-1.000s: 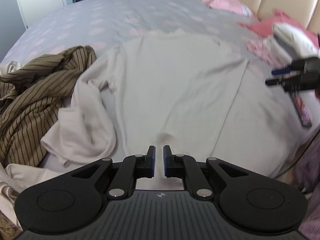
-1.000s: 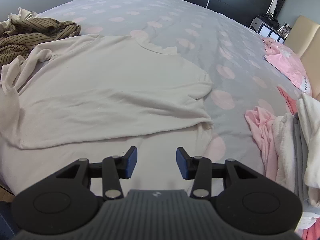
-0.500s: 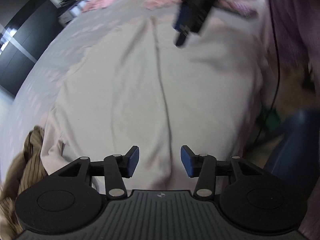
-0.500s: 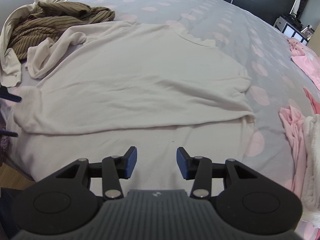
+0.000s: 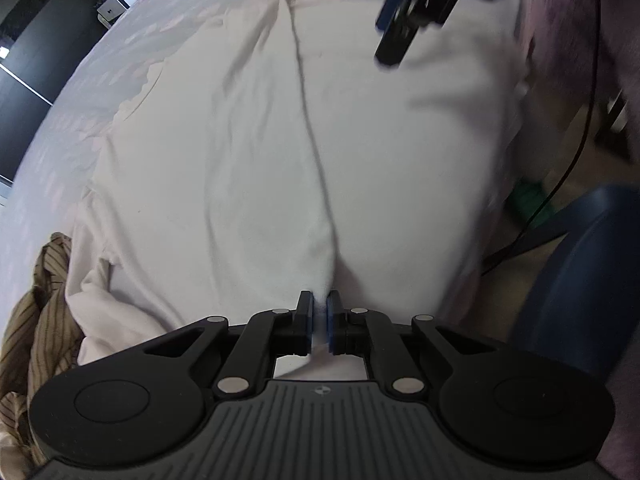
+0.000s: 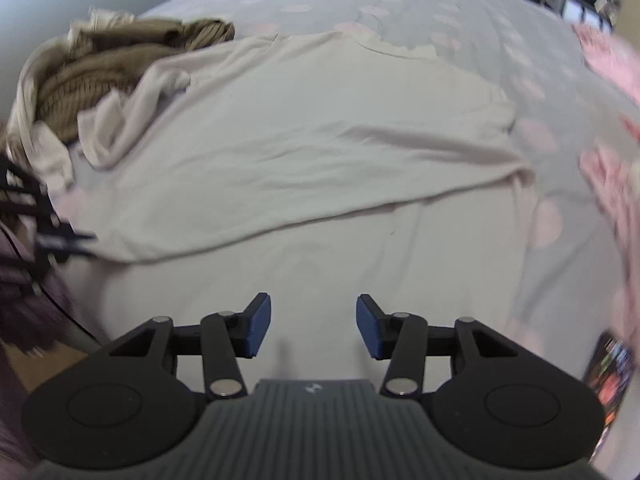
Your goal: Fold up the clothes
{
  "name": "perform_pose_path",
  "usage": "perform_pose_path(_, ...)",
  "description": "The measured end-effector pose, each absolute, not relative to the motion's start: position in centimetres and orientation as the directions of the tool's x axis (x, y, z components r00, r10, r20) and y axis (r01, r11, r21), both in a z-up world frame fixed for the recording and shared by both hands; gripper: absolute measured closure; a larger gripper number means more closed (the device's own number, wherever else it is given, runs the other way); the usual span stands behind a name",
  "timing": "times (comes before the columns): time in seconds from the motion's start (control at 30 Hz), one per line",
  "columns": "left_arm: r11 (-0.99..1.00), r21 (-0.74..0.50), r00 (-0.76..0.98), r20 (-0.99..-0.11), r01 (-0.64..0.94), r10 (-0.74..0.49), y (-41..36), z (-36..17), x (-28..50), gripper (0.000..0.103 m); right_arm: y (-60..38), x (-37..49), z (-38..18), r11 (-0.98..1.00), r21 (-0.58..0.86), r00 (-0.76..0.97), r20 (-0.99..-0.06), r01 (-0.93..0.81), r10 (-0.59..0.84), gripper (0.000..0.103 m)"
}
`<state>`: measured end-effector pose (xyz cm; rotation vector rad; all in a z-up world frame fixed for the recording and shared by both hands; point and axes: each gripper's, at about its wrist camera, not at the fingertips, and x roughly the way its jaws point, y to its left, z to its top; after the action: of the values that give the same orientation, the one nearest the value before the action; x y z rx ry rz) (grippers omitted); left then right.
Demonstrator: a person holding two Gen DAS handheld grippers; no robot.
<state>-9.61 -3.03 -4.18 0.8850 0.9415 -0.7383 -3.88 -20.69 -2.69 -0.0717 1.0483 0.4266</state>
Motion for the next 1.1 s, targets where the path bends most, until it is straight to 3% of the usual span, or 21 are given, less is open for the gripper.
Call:
perform_pose_path(0.17,0.405,0.198,0.311,-0.921,0.892,-0.235,-4.6,-1.7,-11.5,0.099,-22.4,-4.2,-3.6,0.870,0.478,0.336,-0.805,-0.123,0.489,0.046)
perform_pose_path(0.47,0.364,0.201,0.317,-0.902,0.909,-0.293,-6.1,0.3,-13.8,0.099,-22.3,-4.3,-6.6,0.690,0.716,0.314,-0.681,0.102,0.661,0.046)
perform_pose_path(0.57,0.353,0.197,0.311,-0.901,0.914,-0.301,-6.2,0.6,-14.0,0.099,-23.0,-3.9,-7.5,0.612,0.774,0.352,-0.626,0.165,0.696,0.058)
perform_pose_path(0.6,0.350,0.194,0.308,-0.901,0.916,-0.306,-6.2,0.7,-14.1,0.099,-23.3,-3.8,-7.6,0.586,0.789,0.368,-0.608,0.182,0.704,0.076)
perform_pose_path(0.63,0.350,0.185,0.301,-0.900,0.918,-0.314,-6.3,0.9,-14.1,0.099,-23.6,-3.7,-7.6,0.569,0.800,0.386,-0.594,0.191,0.706,0.089)
perform_pose_path(0.73,0.348,0.127,0.260,-0.894,0.929,-0.366,-6.7,1.4,-13.7,0.099,-24.7,-3.9,-5.5,0.607,0.780,0.438,-0.604,0.152,0.666,0.099)
perform_pose_path(0.87,0.278,0.002,0.140,-0.866,0.961,-0.481,-8.9,2.4,-13.1,0.099,-26.3,-4.6,-2.1,0.692,0.715,0.476,-0.643,0.095,0.600,0.099)
perform_pose_path(1.1,0.052,-0.129,-0.077,-0.820,0.990,-0.567,-14.4,4.1,-14.4,0.099,-30.3,-7.3,2.3,0.782,0.620,0.463,-0.711,0.057,0.529,0.100)
